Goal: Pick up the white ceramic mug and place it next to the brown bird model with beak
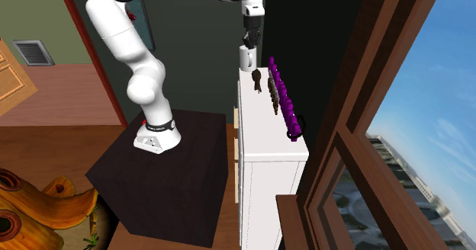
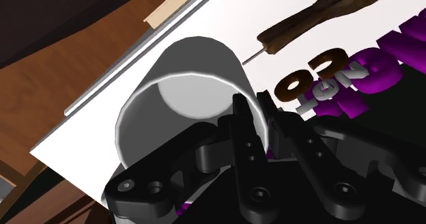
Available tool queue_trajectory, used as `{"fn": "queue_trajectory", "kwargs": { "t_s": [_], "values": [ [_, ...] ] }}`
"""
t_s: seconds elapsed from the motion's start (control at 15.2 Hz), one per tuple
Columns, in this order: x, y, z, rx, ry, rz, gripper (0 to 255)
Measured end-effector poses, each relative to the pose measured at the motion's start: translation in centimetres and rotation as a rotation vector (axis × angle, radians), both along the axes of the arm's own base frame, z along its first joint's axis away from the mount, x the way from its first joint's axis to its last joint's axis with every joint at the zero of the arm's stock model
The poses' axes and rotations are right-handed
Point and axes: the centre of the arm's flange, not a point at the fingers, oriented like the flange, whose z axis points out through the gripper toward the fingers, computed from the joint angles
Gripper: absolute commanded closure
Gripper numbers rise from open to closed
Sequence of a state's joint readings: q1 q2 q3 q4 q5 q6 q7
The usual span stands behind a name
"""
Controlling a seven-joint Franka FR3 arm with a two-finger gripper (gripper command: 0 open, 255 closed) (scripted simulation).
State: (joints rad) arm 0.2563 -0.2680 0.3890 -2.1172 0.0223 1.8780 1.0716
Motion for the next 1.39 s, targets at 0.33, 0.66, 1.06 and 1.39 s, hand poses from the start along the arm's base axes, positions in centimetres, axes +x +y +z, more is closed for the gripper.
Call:
{"fn": "queue_trajectory", "kwargs": {
  "t_s": [0.33,0.66,1.06,1.39],
  "values": [
    [-0.1,0.4,-2.6,0.000,0.000,-0.001,255],
    [0.0,0.3,-5.1,0.000,0.000,-0.001,255],
    [0.0,0.3,-8.4,0.000,0.000,-0.001,255],
    [-0.1,0.3,-11.1,0.000,0.000,-0.001,255]
  ]
}}
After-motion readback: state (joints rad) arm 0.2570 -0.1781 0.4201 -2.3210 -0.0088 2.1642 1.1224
